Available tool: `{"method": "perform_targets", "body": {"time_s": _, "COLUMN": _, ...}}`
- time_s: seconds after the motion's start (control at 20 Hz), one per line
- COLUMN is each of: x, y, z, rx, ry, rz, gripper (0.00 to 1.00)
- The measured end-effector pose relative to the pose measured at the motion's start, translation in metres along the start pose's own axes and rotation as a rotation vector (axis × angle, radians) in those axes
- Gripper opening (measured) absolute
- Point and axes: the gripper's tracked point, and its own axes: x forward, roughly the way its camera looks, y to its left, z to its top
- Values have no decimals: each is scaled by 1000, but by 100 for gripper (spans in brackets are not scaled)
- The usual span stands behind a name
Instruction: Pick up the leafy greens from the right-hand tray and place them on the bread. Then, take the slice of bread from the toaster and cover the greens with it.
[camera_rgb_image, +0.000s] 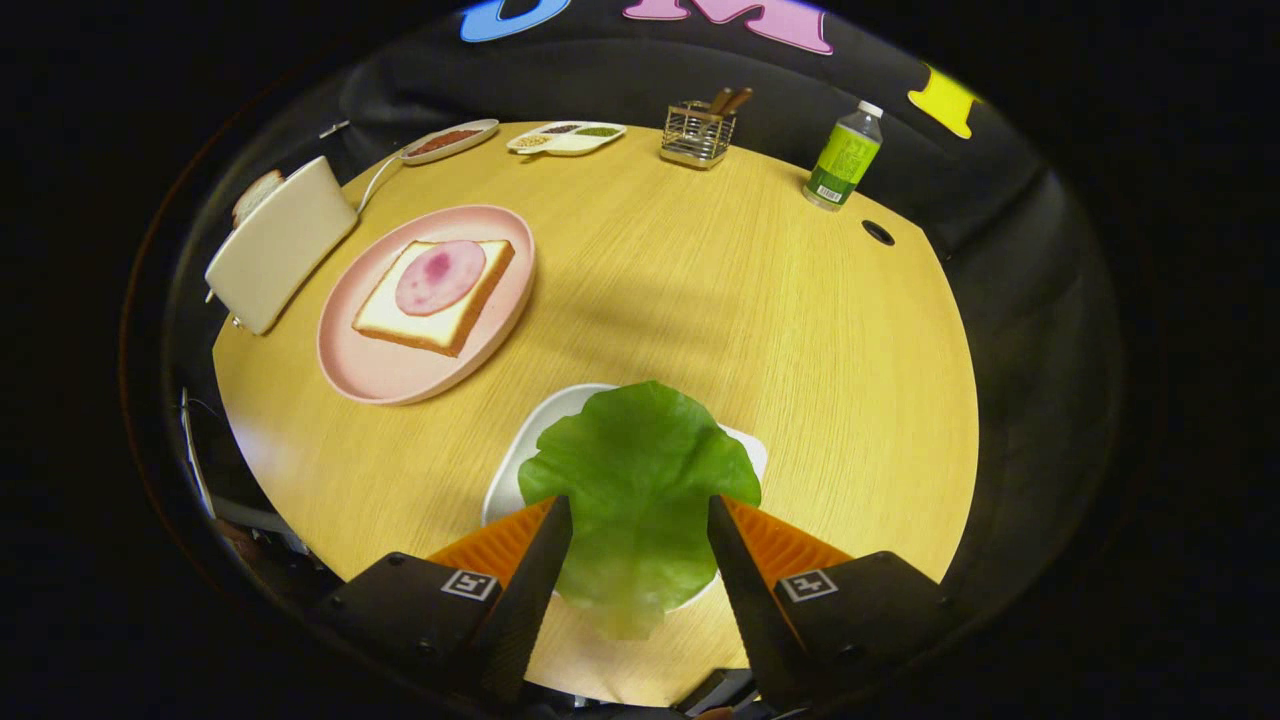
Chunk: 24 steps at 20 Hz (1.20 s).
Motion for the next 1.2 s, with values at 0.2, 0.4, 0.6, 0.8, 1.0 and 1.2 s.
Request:
{"method": "perform_targets", "body": {"time_s": 0.2, "x": 12, "y": 5, "z": -13, "rx": 21, "ry": 74, "rz": 35, "gripper": 78}}
{"method": "perform_targets", "body": {"time_s": 0.4, "x": 13, "y": 11, "z": -16, "rx": 59, "ry": 106, "rz": 63, "gripper": 57}}
{"method": "perform_targets", "body": {"time_s": 0.6, "x": 11, "y": 16, "z": -16, "rx": 29, "ry": 105, "rz": 64, "gripper": 14}}
{"method": "perform_targets", "body": {"time_s": 0.8, "x": 5, "y": 16, "z": -13, "rx": 60, "ry": 101, "rz": 44, "gripper": 8}}
{"method": "perform_targets", "body": {"time_s": 1.0, "x": -17, "y": 16, "z": -2, "rx": 93, "ry": 63, "rz": 38, "gripper": 7}}
{"method": "perform_targets", "body": {"time_s": 1.2, "x": -49, "y": 23, "z": 26, "rx": 100, "ry": -12, "rz": 52, "gripper": 7}}
